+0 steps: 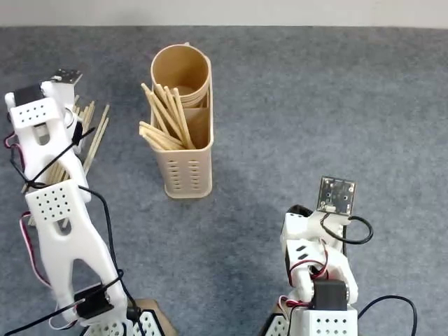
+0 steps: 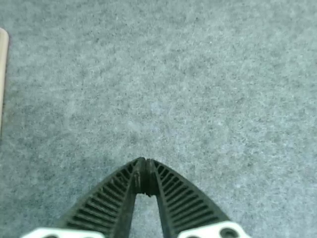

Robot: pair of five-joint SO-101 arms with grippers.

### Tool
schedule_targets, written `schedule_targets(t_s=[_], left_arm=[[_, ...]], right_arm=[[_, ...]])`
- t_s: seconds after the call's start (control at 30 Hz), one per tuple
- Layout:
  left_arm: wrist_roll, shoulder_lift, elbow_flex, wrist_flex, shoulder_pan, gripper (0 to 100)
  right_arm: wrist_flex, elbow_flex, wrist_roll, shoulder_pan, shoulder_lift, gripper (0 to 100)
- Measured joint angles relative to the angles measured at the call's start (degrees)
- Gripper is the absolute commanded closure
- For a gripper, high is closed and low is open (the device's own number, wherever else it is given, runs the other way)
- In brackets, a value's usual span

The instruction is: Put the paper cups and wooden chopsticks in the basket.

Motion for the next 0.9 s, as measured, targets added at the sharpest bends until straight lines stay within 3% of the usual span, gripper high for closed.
schedule_targets(t_s=[0.27, 0.6, 0.9], left_arm=[[0.09, 0.00, 0.00, 0.00, 0.44, 100], [0.09, -0.53, -0.88, 0.26, 0.62, 100], [3.34, -27.43, -0.97, 0.53, 5.27, 100]], right_arm=[[0.00, 0.00, 0.00, 0.00, 0.00, 99.4], [0.00, 0.00, 0.00, 0.00, 0.00, 99.4], [0.00, 0.00, 0.00, 0.00, 0.00, 99.4]])
